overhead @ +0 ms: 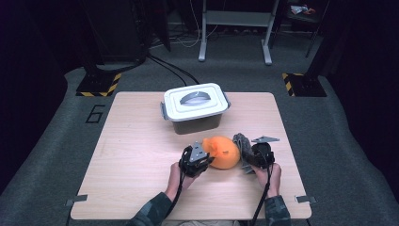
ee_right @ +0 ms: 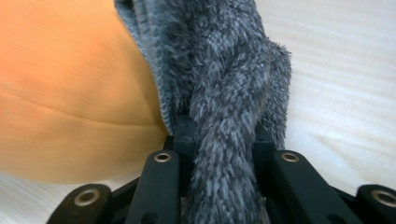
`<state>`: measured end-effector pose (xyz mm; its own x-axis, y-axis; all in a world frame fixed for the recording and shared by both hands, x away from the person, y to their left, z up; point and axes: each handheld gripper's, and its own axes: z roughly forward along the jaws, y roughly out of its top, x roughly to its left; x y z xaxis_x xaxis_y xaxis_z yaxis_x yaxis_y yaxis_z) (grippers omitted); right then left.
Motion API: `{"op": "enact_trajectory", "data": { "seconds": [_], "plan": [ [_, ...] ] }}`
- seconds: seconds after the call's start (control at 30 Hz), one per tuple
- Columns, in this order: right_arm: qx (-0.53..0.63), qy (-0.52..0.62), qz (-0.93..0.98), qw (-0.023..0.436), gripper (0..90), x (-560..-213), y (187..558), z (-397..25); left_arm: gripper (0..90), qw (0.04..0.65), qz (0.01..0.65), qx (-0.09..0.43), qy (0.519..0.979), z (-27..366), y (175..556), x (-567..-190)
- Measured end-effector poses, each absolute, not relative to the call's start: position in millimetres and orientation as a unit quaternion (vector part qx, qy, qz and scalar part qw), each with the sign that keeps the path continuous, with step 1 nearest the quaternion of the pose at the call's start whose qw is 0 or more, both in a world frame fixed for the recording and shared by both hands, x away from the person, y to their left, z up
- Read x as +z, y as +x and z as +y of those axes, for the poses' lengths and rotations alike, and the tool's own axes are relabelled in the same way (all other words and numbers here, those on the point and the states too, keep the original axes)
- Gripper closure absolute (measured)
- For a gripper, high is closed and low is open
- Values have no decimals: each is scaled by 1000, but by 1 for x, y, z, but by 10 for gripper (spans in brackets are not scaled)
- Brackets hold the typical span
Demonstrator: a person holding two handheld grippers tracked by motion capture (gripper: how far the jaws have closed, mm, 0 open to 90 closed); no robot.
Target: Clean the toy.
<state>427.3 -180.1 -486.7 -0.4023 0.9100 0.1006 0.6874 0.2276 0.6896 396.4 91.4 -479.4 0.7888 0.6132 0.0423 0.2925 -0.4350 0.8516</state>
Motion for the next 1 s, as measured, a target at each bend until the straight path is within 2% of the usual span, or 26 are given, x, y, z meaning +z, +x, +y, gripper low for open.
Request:
{"op": "enact_trajectory", "data": {
  "seconds": [0.23,0.53,0.73,0.9,1.0],
  "plan": [
    [332,533,766,136,721,-501,434,-183,783,456,275,176,828,91,396,-479],
    [355,514,759,183,723,-467,415,-189,782,456,277,178,827,92,396,-480],
    [384,472,768,199,723,-434,400,-168,778,457,279,177,826,92,396,-481],
    [355,445,796,205,724,-439,404,-144,754,456,280,179,826,94,397,-481],
    [363,450,792,198,724,-442,407,-145,712,459,283,176,824,97,398,-481]
  ]
}}
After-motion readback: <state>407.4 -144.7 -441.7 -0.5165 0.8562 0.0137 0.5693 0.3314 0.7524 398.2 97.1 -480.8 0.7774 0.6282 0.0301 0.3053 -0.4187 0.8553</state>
